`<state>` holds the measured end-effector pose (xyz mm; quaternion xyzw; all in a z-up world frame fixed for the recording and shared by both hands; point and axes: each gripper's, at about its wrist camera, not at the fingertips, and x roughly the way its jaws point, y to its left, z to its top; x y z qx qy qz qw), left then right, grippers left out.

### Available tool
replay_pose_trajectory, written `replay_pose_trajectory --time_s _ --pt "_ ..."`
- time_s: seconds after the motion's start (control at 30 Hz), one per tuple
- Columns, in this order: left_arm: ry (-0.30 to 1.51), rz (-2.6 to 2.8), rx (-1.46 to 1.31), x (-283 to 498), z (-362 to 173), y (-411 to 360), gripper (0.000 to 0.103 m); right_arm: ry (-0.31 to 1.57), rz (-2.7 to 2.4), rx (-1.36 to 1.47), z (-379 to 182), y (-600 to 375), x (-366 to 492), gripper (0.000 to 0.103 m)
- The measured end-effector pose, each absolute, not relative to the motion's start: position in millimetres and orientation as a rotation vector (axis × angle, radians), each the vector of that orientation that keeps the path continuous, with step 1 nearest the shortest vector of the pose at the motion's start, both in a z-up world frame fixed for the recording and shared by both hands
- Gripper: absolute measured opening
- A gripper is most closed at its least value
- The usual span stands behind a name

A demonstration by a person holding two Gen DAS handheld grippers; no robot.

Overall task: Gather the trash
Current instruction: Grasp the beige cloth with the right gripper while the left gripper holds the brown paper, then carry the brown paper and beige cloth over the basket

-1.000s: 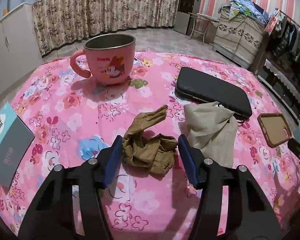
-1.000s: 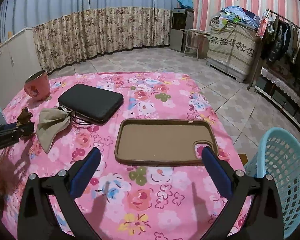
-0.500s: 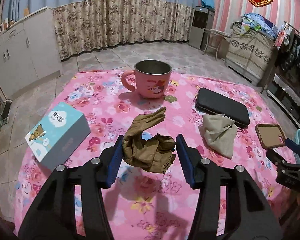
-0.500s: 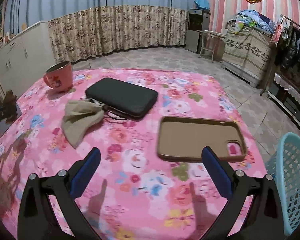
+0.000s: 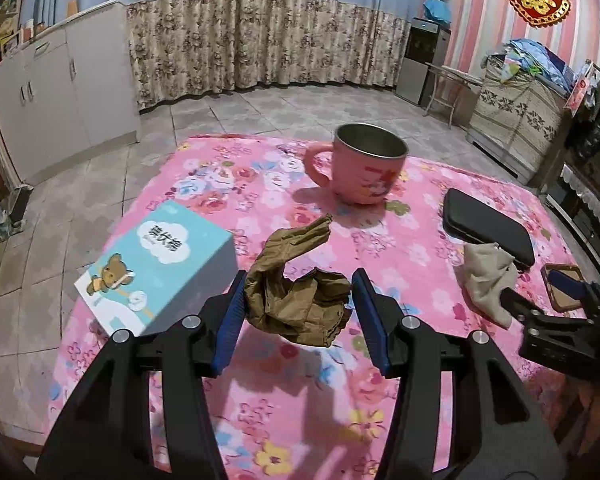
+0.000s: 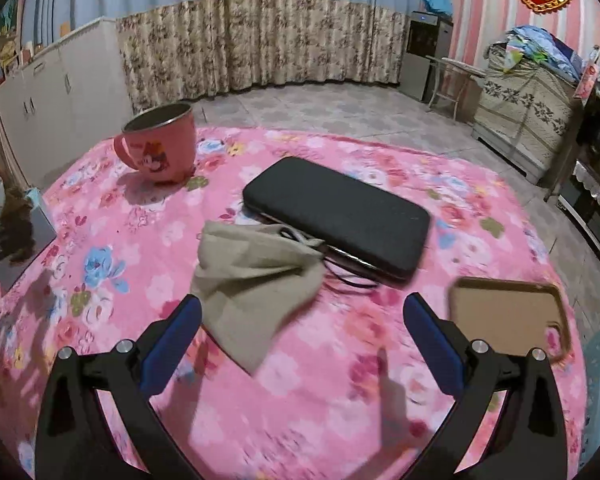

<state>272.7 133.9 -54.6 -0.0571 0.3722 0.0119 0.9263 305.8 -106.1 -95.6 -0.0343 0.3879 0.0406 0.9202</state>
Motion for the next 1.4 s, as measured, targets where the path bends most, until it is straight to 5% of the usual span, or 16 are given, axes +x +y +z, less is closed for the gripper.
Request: replay_pose_trajectory --time_s 0.27,0.33,0.43,0.63,1.4 --pt "0.768 0.018 -0.132 279.5 -57.1 135.7 0.051 0.832 0.085 -0.057 -104.5 -100.3 318.3 0.095" --pt "0.766 0.014 -0.130 278.6 -56.0 132.9 0.051 0.849 0.118 -0.042 -106.8 -99.6 321.8 0.067" --pt "0.767 0.011 -0.112 279.4 -56.2 128.1 0.051 0.857 0.156 -0.032 -107.6 -99.9 320.5 0.050" --pt "0.765 0.010 -0.091 279.0 -56.6 123.5 0.051 0.832 0.176 -0.067 -101.7 -100.7 308.2 0.032" --pt "0.663 -0.112 0.025 235.0 -21.7 37.6 0.051 0.639 0.004 -0.023 -15.6 -255.8 178.1 0.030"
